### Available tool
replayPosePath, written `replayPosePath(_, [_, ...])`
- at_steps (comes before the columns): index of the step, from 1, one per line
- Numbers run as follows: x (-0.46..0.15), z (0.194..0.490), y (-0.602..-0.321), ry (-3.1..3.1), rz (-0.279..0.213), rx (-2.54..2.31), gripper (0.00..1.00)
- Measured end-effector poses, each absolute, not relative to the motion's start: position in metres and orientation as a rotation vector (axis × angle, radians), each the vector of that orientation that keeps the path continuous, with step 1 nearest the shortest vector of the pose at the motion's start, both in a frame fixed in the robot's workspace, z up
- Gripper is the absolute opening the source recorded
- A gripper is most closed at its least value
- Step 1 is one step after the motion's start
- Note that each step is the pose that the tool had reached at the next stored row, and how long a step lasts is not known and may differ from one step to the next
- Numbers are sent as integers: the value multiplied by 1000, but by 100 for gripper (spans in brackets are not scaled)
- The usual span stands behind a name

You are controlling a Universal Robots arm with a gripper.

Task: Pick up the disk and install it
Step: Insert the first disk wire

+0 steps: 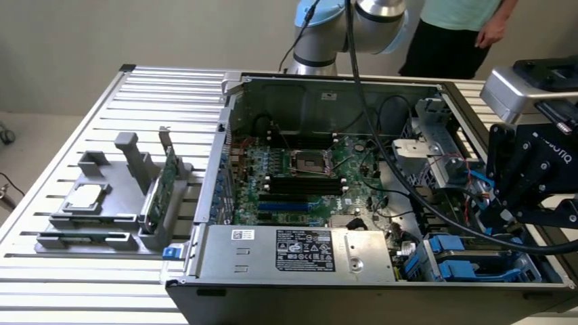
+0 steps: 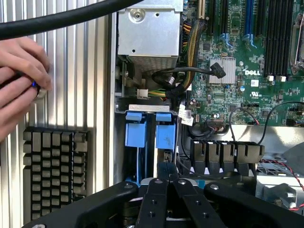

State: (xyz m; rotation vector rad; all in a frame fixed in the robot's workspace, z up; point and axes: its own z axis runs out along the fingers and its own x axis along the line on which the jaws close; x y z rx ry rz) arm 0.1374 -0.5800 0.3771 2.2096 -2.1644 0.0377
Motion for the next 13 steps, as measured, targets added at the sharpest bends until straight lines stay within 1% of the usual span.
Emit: replayPosePath(13, [137, 377, -580, -2330, 32, 2032, 11])
